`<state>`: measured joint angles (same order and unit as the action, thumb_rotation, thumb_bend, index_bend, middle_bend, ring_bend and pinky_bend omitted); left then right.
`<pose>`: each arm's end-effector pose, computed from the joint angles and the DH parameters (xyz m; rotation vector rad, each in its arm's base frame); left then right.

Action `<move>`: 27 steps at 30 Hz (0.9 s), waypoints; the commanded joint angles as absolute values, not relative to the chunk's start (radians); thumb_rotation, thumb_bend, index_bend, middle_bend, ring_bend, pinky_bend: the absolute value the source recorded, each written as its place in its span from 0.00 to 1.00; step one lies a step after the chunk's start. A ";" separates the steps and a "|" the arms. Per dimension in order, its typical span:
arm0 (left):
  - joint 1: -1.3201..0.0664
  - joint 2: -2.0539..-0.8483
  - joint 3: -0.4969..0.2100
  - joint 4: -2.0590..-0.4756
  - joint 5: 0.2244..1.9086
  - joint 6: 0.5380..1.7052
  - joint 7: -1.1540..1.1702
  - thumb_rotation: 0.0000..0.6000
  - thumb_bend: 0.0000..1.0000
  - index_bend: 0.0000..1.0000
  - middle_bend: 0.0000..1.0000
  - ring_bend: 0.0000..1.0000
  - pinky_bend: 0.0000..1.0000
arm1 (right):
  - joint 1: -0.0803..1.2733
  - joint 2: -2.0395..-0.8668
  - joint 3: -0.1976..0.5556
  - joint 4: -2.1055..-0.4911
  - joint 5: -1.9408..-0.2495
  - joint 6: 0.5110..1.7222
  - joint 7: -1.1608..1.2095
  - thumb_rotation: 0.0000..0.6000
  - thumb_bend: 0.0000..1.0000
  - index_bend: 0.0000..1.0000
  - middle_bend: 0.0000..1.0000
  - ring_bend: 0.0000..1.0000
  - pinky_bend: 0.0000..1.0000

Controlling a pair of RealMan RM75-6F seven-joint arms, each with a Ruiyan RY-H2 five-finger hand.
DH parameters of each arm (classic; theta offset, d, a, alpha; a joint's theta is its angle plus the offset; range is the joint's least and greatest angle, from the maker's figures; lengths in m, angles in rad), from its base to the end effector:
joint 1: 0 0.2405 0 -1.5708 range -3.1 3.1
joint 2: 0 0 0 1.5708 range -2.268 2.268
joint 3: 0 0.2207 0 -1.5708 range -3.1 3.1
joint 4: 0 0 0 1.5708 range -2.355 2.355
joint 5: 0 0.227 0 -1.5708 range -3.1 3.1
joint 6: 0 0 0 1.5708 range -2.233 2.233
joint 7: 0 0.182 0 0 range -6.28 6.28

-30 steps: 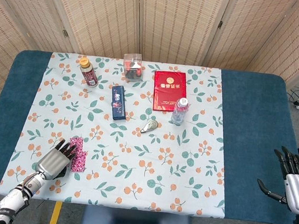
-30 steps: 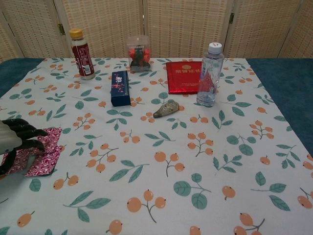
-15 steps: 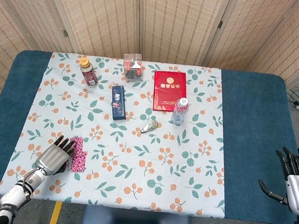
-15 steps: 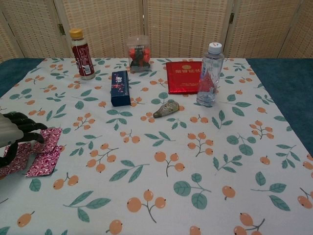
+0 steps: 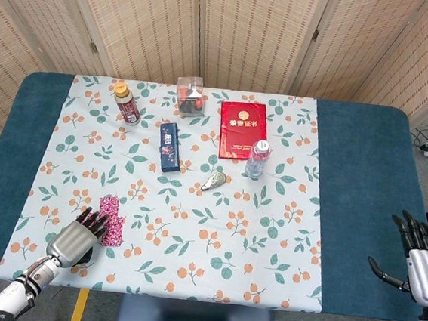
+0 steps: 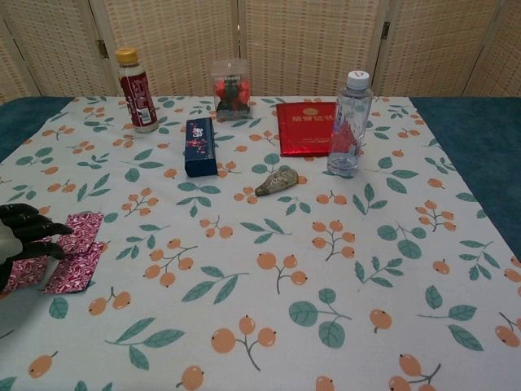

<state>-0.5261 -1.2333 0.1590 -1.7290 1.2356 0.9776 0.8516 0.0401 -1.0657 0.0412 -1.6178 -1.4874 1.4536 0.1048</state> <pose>-0.2341 0.2378 -0.0184 -2.1817 -0.5015 -0.2318 -0.3049 -0.2026 0.1379 1.3414 -1.0077 0.8873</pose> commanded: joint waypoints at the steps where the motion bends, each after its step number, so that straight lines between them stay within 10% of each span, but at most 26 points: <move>1: -0.534 -1.246 0.150 -1.715 1.215 0.967 0.858 0.37 0.94 0.17 0.00 0.00 0.00 | 0.039 -1.065 0.041 -1.617 -1.487 1.455 0.107 0.48 0.33 0.00 0.00 0.00 0.00; 27: -0.607 -1.290 0.098 -1.659 1.051 0.936 0.903 0.37 0.94 0.16 0.00 0.00 0.00 | 0.036 -1.065 0.041 -1.613 -1.475 1.448 0.111 0.49 0.33 0.00 0.00 0.00 0.00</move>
